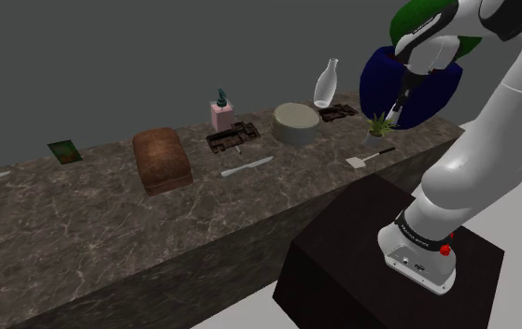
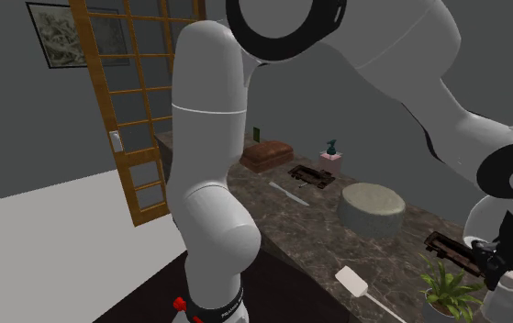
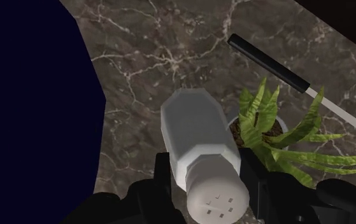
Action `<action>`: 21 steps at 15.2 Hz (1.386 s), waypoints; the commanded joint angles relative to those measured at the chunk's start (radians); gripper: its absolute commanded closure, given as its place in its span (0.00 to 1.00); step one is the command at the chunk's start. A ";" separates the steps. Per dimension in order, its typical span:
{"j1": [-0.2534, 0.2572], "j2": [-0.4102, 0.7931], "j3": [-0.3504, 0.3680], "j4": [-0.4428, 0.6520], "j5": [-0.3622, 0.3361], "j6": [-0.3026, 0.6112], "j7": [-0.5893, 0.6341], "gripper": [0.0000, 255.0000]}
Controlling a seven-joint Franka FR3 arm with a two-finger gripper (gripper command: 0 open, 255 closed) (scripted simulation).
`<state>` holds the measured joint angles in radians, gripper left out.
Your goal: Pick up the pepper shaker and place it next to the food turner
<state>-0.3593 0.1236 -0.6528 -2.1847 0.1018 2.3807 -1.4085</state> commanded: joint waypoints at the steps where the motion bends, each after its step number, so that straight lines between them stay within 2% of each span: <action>1: -0.004 0.021 0.005 -0.008 0.021 0.025 -0.014 1.00; 17: -0.068 0.199 0.086 -0.044 0.207 0.203 -0.142 1.00; 21: -0.070 0.202 0.089 -0.044 0.210 0.205 -0.144 1.00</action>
<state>-0.4283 0.3245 -0.5649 -2.2289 0.3110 2.5852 -1.5522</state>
